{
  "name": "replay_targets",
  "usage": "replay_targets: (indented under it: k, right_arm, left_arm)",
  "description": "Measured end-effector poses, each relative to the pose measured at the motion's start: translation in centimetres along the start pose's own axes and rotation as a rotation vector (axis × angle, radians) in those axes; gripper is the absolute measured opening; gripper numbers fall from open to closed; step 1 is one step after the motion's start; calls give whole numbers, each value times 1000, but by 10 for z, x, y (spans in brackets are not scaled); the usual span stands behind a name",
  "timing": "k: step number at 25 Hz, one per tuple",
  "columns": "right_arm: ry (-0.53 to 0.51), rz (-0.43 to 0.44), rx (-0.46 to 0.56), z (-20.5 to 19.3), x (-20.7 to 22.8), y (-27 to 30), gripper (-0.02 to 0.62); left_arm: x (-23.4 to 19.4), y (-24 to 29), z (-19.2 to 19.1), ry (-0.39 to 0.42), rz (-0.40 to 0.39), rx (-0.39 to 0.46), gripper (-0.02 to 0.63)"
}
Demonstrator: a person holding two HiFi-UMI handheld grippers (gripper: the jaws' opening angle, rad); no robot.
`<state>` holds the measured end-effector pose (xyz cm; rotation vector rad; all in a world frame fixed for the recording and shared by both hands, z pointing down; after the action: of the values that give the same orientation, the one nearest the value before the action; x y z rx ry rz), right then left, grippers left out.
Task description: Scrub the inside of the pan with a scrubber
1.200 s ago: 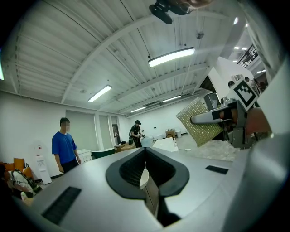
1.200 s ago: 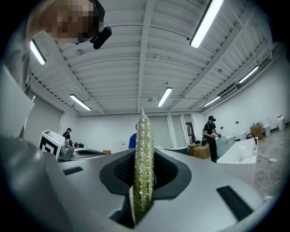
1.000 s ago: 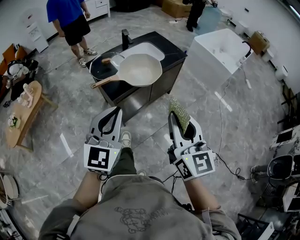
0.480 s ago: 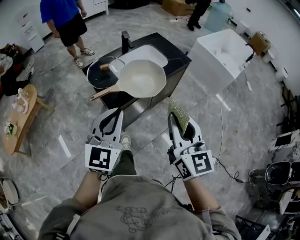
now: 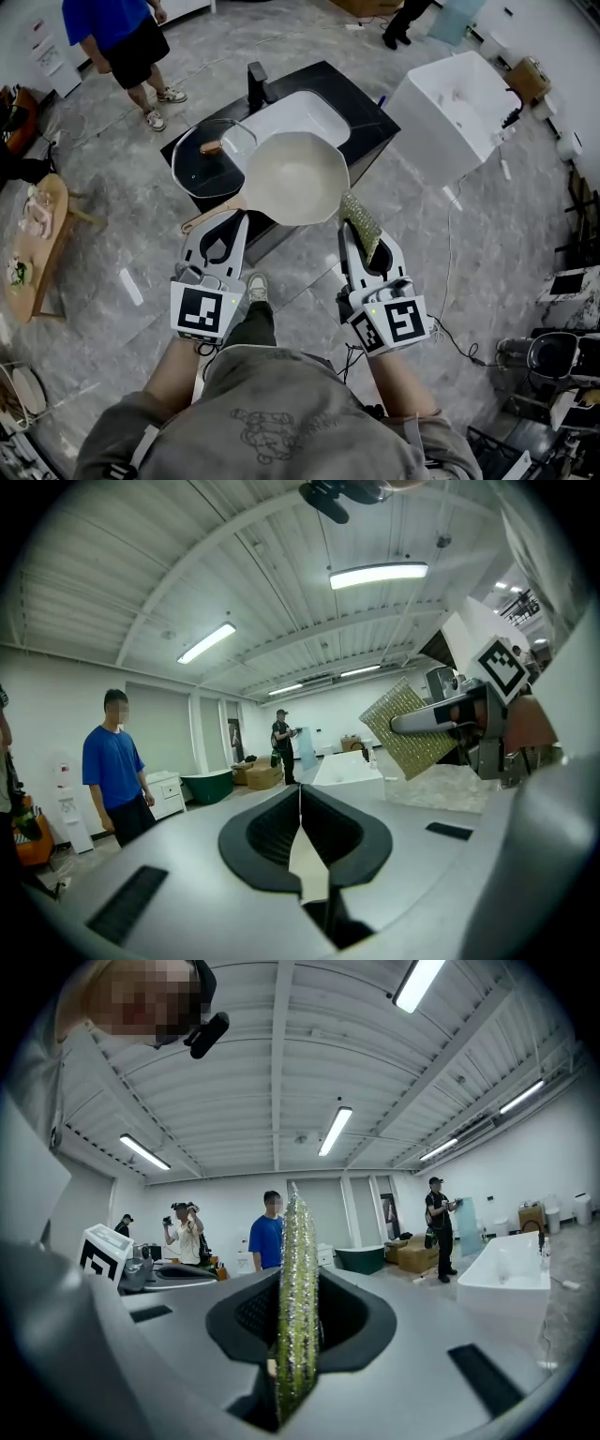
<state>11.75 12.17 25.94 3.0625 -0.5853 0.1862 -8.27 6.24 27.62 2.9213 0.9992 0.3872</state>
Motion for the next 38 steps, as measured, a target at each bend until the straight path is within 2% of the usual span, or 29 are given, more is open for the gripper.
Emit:
replay_targets:
  k: [15,20,26,38]
  right_arm:
    - [-14,-52,-61,-4,31,127,77]
    - [-47,-61,-81,-5,43,148,77]
    - [-36,-75,-139,-20,61,165,77]
    - [-31,11,-232,-56,98,195,77]
  left_arm:
    - [-85,94,-21,-1,-95,-56,20]
    - [-92,112,-30,16,-131,-76,20]
    - [-93,125,-46,28,-166,-128,20]
    - [-85,148,-70,13,-157,-251,21]
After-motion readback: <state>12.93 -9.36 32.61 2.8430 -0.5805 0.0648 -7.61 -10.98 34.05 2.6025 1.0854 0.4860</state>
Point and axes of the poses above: the fingertips, and each gripper's own axes: y forward along the fingers, x to its right, z out of its top, the point moved 5 cm from there along -y, backward along the fingers, and after that the axes turned 6 degrees about z, right-handed, at the moved point
